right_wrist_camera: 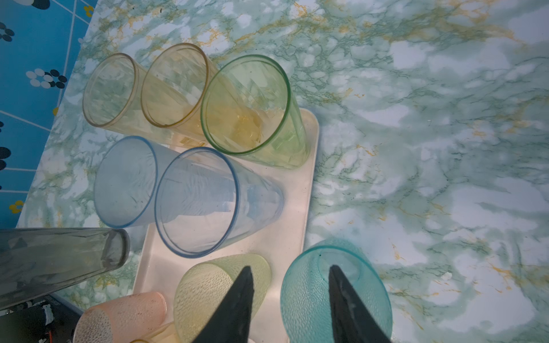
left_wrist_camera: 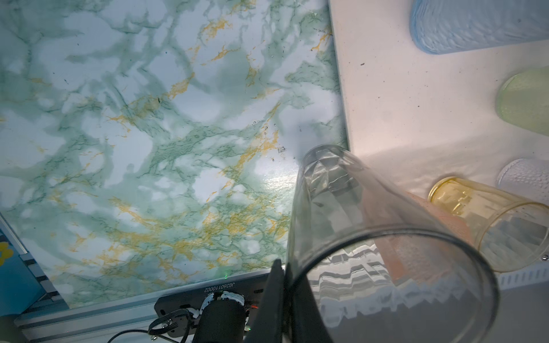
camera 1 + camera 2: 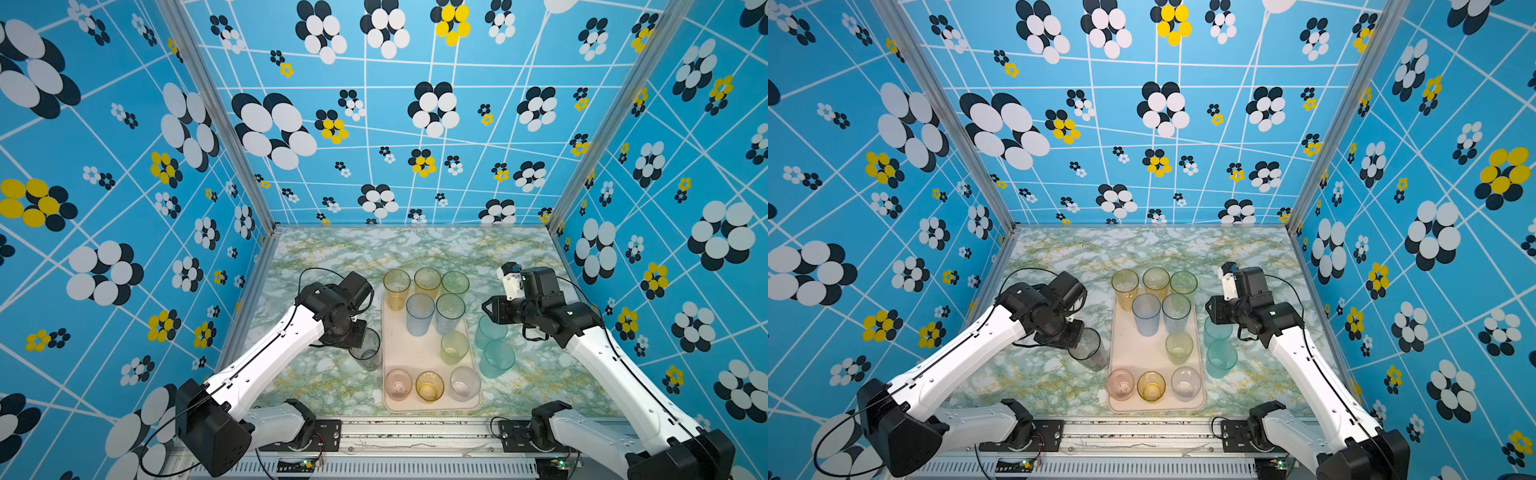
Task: Place the glasses into the tray
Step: Pick up the glass from the center of the table, then place the glass on the tray.
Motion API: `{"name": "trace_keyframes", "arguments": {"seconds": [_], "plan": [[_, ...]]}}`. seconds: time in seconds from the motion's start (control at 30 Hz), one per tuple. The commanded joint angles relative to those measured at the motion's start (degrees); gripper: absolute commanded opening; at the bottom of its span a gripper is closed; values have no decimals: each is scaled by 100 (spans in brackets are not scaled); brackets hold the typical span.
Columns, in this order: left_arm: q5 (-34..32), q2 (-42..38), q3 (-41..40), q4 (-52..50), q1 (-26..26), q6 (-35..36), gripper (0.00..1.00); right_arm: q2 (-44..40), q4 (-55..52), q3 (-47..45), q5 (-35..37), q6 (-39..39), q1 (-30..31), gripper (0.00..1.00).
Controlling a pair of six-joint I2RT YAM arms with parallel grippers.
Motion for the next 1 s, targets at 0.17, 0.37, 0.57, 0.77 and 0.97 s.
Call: {"name": "trace_keyframes", "arguments": {"seconds": [0.17, 0.37, 0.57, 0.77, 0.97], "plan": [[-299, 401, 790, -132, -37, 422, 8, -35, -49, -52, 64, 62, -34, 44], [-296, 899, 1290, 25, -63, 720, 8, -44, -94, -46, 113, 62, -34, 44], [-303, 1431, 1755, 102, -120, 983, 8, -67, -183, -8, 180, 63, -30, 44], [-293, 1847, 2126, 190, -151, 1207, 8, -92, -237, -8, 235, 70, -32, 44], [-272, 2205, 2368, 208, -204, 1374, 7, -57, -289, 44, 264, 71, -36, 44]]}}
